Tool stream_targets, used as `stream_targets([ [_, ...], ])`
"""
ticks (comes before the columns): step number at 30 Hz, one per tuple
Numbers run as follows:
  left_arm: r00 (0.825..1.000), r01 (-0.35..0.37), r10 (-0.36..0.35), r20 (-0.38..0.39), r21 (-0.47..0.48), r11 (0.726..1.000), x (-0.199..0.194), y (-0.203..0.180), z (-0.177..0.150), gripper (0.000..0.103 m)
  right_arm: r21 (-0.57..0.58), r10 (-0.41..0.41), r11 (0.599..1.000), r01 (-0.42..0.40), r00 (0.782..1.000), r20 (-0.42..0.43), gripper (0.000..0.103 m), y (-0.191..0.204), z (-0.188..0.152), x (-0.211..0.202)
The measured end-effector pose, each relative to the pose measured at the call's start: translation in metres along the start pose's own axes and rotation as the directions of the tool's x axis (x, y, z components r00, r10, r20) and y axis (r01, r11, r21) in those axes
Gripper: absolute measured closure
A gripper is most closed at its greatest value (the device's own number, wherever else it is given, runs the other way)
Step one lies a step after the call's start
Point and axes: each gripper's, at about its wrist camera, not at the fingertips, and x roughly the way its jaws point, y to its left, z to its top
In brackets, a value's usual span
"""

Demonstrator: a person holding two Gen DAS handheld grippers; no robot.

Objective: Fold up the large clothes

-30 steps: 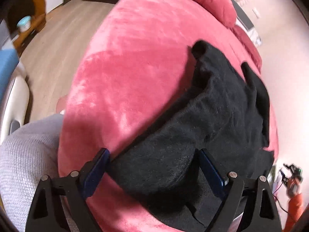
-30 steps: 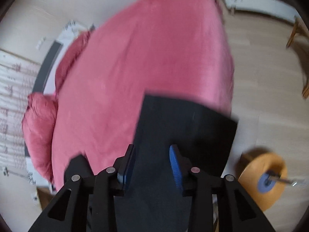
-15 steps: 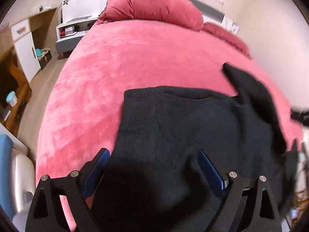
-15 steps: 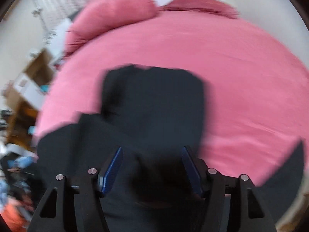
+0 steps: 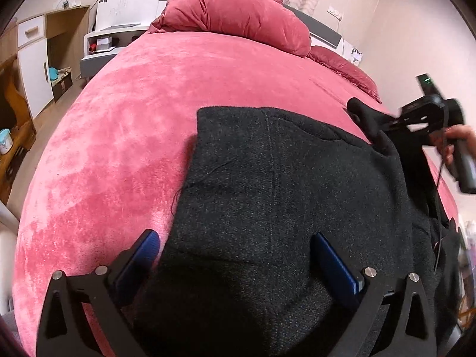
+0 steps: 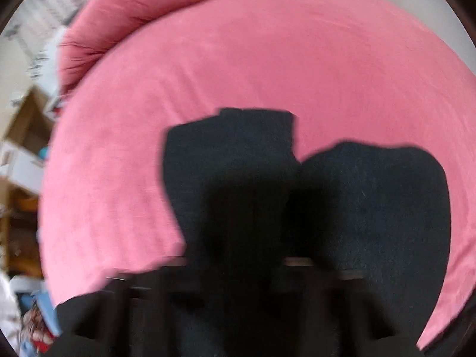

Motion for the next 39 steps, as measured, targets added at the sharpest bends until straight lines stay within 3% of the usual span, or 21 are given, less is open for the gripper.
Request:
stream_targets([
  [1, 1.0, -0.002, 0.002, -0.001, 0.0, 1.0, 0.001, 0.0, 0.0, 0.0, 0.002, 0.058, 0.998, -0.058, 0.998, 0.018, 0.095, -0.009, 0.005, -0.019],
  [3, 1.0, 0.0, 0.0, 0.0, 0.001, 1.0, -0.006, -0.005, -0.004, 0.0, 0.002, 0.077, 0.997, -0.077, 0.993, 0.092, 0.096, -0.03, 0.011, -0.056],
  [6, 1.0, -0.001, 0.001, 0.0, 0.001, 1.0, -0.007, -0.004, -0.004, 0.0, -0.019, -0.029, 0.999, 0.036, 0.957, 0.288, 0.096, -0.088, 0.026, -0.137],
  [9, 1.0, -0.008, 0.008, -0.003, 0.006, 1.0, -0.007, -0.005, -0.003, 0.0, 0.114, -0.179, 0.983, 0.144, 0.885, 0.43, 0.096, -0.175, 0.035, -0.206],
  [12, 1.0, -0.017, 0.017, -0.004, 0.011, 1.0, -0.006, -0.007, -0.003, 0.0, 0.312, -0.369, 0.92, 0.236, 0.787, 0.494, 0.093, -0.271, 0.023, -0.251],
  [13, 1.0, -0.02, 0.021, -0.005, 0.013, 1.0, -0.006, -0.007, -0.003, 0.0, 0.381, -0.422, 0.89, 0.251, 0.772, 0.476, 0.08, -0.303, 0.014, -0.254],
  [14, 1.0, -0.024, 0.025, -0.006, 0.016, 1.0, -0.005, -0.008, -0.003, 0.0, 0.464, -0.47, 0.847, 0.261, 0.776, 0.42, 0.054, -0.34, 0.001, -0.251],
  [16, 1.0, -0.031, 0.031, -0.007, 0.019, 0.999, -0.005, -0.01, -0.003, 0.0, 0.597, -0.554, 0.733, 0.325, 0.795, 0.247, 0.031, -0.392, -0.029, -0.235],
  [17, 0.999, -0.033, 0.033, -0.008, 0.02, 0.999, -0.004, -0.01, -0.002, 0.0, 0.644, -0.566, 0.683, 0.345, 0.807, 0.168, 0.031, -0.415, -0.052, -0.223],
  [20, 0.999, -0.04, 0.04, -0.009, 0.024, 0.999, -0.003, -0.012, -0.002, 0.0, 0.7, -0.489, 0.654, 0.287, 0.866, 0.102, 0.031, -0.449, -0.113, -0.197],
  [23, 0.999, -0.048, 0.048, -0.012, 0.028, 0.998, -0.002, -0.014, -0.002, 0.0, 0.685, -0.446, 0.683, 0.256, 0.888, 0.114, 0.031, -0.433, -0.157, -0.174],
  [25, 0.998, -0.063, 0.063, -0.018, 0.035, 0.997, -0.001, -0.016, 0.0, 0.0, 0.679, -0.446, 0.695, 0.235, 0.882, 0.151, 0.031, -0.413, -0.176, -0.169],
  [27, 0.995, -0.088, 0.089, -0.044, 0.033, 0.996, 0.0, -0.021, 0.004, 0.0, 0.68, -0.407, 0.712, 0.176, 0.892, 0.195, 0.031, -0.389, -0.195, -0.163],
  [29, 0.992, -0.095, 0.095, -0.082, -0.003, 0.995, -0.002, -0.022, 0.012, 0.0, 0.65, -0.386, 0.745, 0.147, 0.891, 0.24, 0.031, -0.359, -0.206, -0.157],
  [30, 0.994, -0.08, 0.076, -0.084, -0.048, 0.996, -0.007, -0.02, 0.019, 0.006, 0.632, -0.39, 0.758, 0.161, 0.889, 0.241, 0.031, -0.346, -0.208, -0.154],
  [31, 0.996, -0.064, 0.058, -0.072, -0.083, 0.994, -0.012, -0.017, 0.025, 0.011, 0.602, -0.408, 0.774, 0.194, 0.88, 0.241, 0.031, -0.327, -0.211, -0.15],
  [34, 0.999, -0.049, 0.048, -0.005, -0.158, 0.986, -0.03, -0.007, 0.053, 0.011, 0.527, -0.472, 0.802, 0.282, 0.839, 0.27, 0.031, -0.285, -0.21, -0.144],
  [36, 0.995, -0.084, 0.089, 0.033, -0.142, 0.986, -0.035, -0.005, 0.068, 0.009, 0.487, -0.54, 0.791, 0.37, 0.797, 0.272, 0.029, -0.266, -0.213, -0.138],
  [37, 0.993, -0.102, 0.108, 0.04, -0.126, 0.987, -0.034, -0.004, 0.074, 0.003, 0.474, -0.578, 0.775, 0.418, 0.771, 0.265, 0.027, -0.256, -0.216, -0.132],
  [39, 0.993, -0.116, 0.118, 0.011, -0.102, 0.988, -0.024, -0.003, 0.084, 0.0, 0.469, -0.605, 0.758, 0.454, 0.759, 0.243, 0.025, -0.252, -0.224, -0.122],
])
